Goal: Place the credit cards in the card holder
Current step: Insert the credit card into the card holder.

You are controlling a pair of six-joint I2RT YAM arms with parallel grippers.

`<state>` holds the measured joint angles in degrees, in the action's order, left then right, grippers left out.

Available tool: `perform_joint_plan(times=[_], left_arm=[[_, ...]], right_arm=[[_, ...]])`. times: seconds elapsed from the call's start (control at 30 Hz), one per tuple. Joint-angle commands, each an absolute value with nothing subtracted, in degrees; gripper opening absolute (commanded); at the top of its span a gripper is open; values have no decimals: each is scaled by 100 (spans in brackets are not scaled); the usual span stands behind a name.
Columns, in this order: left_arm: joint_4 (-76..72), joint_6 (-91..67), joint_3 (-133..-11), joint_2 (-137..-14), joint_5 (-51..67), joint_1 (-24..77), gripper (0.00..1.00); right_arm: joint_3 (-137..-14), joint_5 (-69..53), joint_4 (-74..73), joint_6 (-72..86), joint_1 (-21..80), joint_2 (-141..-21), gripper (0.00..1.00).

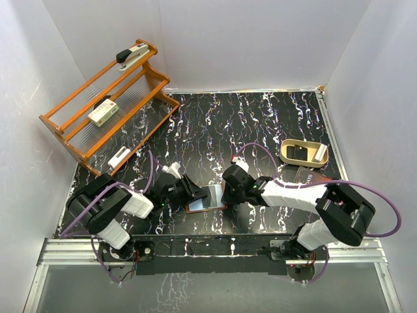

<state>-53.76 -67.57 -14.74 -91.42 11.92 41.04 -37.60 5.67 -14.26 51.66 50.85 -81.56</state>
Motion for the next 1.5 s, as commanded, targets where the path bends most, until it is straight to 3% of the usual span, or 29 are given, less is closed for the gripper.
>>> perform_joint_plan(times=[0.0, 0.2, 0.47, 0.53, 0.7, 1.03, 1.27, 1.3, 1.4, 1.47], left_arm=[[-4153, -6389, -1488, -8567, 818, 4143, 37], [-3280, -6211, -1498, -7868, 518, 4148, 43], [-3397, -6188, -1723, -8199, 894, 4155, 35], [-3627, -6221, -1734, -8384, 1037, 4165, 28], [-3725, -6136, -1951, -8659, 1224, 4214, 0], [-3925, -6298, -2227, -9191, 1197, 4454, 0], [-3711, -6402, -2146, -8846, 1074, 4474, 2], [-3616, -6421, -2142, -8744, 1047, 4468, 5], [-3266, -6438, -2157, -8337, 955, 4473, 27], [-3084, -6423, -2173, -8099, 920, 4474, 33]], right_arm=[[-3541, 562, -1687, 5192, 5185, -8209, 2], [-3576, 633, -1754, 5154, 5186, -8180, 1], [-3510, 501, -1594, 5198, 5186, -8134, 1], [-3499, 481, -1555, 5203, 5186, -8147, 1], [-3454, 426, -1484, 5203, 5185, -8135, 1], [-3367, 324, -1337, 5337, 5218, -8109, 0], [-3559, 602, -1716, 5322, 5221, -7984, 4], [-3608, 666, -1809, 5311, 5219, -7933, 5], [-3781, 766, -2021, 5254, 5221, -7822, 11], [-3913, 825, -2186, 5226, 5221, -7780, 14]])
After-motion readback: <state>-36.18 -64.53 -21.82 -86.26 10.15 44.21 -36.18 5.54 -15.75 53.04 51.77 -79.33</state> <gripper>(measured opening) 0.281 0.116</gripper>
